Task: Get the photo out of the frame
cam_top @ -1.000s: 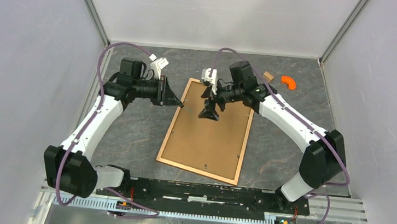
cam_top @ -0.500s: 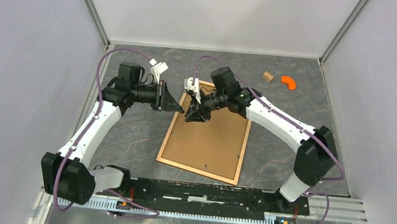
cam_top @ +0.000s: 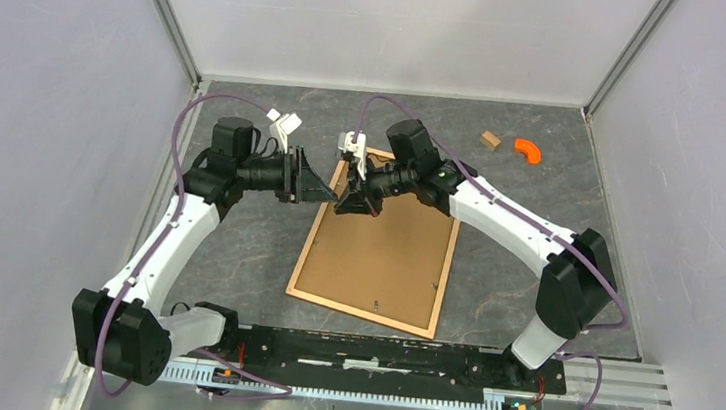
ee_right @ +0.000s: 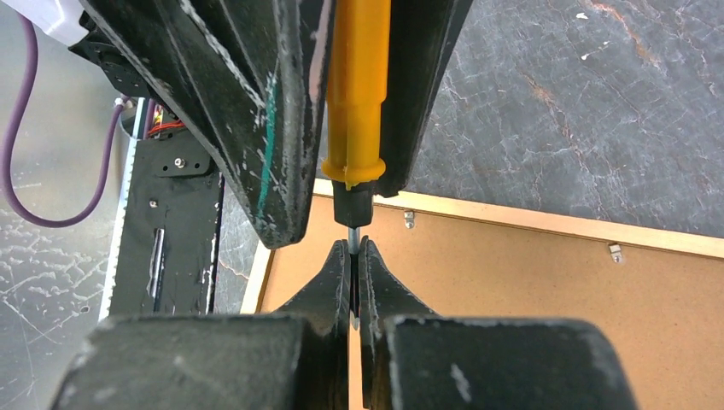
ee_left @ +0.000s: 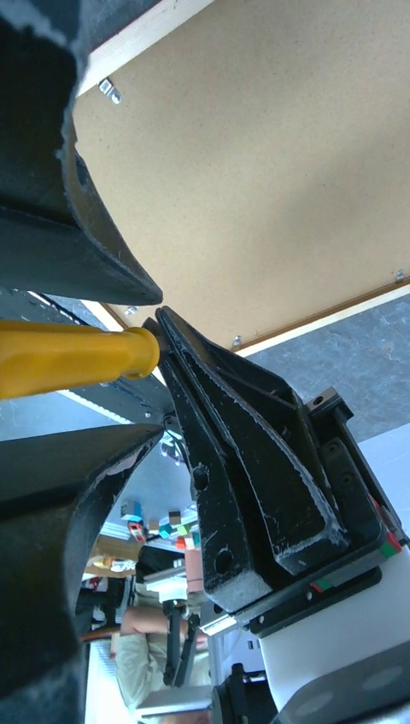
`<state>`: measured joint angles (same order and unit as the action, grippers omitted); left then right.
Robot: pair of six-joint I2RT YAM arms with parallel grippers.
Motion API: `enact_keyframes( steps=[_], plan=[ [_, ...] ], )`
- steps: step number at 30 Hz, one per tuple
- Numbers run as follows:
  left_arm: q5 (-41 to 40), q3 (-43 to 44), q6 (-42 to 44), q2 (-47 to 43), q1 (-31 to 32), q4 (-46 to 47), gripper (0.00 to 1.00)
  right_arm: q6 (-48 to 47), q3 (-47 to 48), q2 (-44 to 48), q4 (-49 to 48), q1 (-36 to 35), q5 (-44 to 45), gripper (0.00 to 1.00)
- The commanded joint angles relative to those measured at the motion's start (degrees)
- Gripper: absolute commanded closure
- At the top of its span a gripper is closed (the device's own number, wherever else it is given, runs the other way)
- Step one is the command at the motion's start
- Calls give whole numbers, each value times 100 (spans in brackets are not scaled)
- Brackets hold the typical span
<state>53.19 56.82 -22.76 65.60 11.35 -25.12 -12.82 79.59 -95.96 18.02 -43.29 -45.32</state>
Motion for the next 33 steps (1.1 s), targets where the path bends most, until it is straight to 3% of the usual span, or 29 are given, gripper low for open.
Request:
enact_keyframes(
  steps=[1, 10, 11, 12, 14, 16, 22, 27, 33],
  plan=[
    [248, -180, -674, -59, -21, 596, 44, 293, -106, 181, -387, -15, -47, 100],
    [126, -416, -778, -148, -44, 889, 88, 281, -377, 302, -500, -19, -240, 100],
    [70, -402, -700, -161, -54, 816, 93, 210, -403, 306, -439, -17, -228, 92],
    [-41, -363, -542, -176, -54, 695, 98, 69, -421, 322, -300, -22, -189, 72],
    [-394, -198, 5, -180, -62, 248, 98, -320, -547, 411, 9, -22, 21, 41],
    [-889, -23, 614, -173, -63, -322, 98, -746, -875, 621, 262, -16, 287, 31],
    [-1742, 58, 1984, -71, -46, -1073, 98, -1647, -2207, 1254, 625, -423, 920, 26],
    [-1898, 49, 2081, 160, -46, -1105, 98, -2194, -2968, 1591, 759, -1385, 1779, 21],
    [-1886, -7, 2150, 238, -13, -1093, 98, -2287, -3685, 1725, 619, -2139, 2543, 9]
  ],
)
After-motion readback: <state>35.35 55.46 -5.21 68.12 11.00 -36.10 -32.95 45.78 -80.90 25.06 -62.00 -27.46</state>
